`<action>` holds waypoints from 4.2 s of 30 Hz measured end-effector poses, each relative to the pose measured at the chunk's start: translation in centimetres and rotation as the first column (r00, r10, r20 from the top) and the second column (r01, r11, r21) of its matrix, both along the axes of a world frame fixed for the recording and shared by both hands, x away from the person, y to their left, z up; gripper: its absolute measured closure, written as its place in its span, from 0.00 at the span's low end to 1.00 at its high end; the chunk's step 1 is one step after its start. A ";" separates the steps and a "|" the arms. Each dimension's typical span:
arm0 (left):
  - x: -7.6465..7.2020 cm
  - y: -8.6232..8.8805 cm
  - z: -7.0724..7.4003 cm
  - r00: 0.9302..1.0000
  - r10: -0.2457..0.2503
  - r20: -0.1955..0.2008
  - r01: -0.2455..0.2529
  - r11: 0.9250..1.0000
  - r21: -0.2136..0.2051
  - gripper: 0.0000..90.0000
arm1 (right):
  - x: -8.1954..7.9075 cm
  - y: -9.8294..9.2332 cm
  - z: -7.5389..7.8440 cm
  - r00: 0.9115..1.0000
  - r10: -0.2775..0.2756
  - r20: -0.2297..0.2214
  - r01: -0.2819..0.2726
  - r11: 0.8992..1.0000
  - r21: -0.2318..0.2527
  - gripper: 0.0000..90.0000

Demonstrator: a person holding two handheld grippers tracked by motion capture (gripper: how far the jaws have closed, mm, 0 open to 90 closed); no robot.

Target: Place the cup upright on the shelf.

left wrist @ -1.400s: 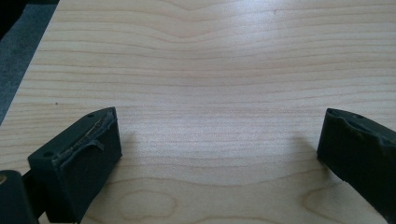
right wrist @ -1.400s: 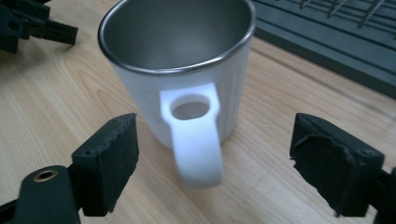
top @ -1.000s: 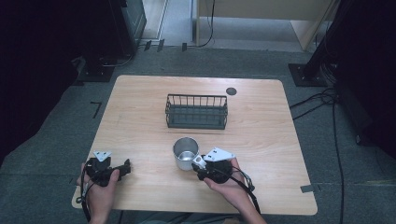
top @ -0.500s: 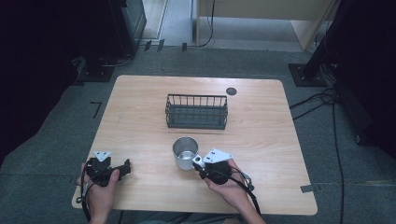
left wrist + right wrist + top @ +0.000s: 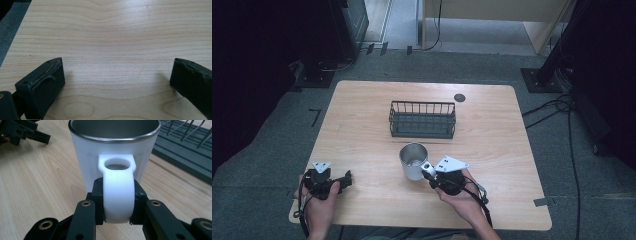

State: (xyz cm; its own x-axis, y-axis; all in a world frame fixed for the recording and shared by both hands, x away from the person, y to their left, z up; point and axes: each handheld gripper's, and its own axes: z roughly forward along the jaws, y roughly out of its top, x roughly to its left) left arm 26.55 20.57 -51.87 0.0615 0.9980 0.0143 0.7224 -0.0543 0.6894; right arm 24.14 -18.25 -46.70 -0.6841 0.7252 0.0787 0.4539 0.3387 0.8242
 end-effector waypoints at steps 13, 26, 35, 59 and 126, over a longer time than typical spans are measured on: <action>0.0 0.0 0.0 1.000 0.000 0.000 0.000 1.000 0.000 0.00 | 1.4 -1.5 3.2 0.999 -0.007 0.050 0.006 1.000 0.004 0.80; 0.0 0.0 0.0 1.000 0.002 0.002 -0.002 1.000 -0.002 0.00 | 4.2 -2.5 6.6 0.995 0.004 0.096 -0.004 1.000 0.002 0.80; 0.0 0.0 0.0 1.000 0.001 0.000 -0.001 1.000 -0.002 0.00 | 6.1 -2.5 8.2 0.993 0.005 0.115 -0.006 1.000 0.005 0.79; 0.0 0.0 0.0 1.000 0.002 0.002 -0.002 1.000 -0.002 0.00 | 10.7 -2.5 10.5 0.993 -0.027 0.117 0.021 0.999 0.050 0.79; 0.0 0.0 0.0 1.000 0.001 0.001 -0.001 1.000 -0.001 0.00 | 17.4 -5.5 5.0 0.992 -0.006 0.129 0.002 1.000 0.031 0.79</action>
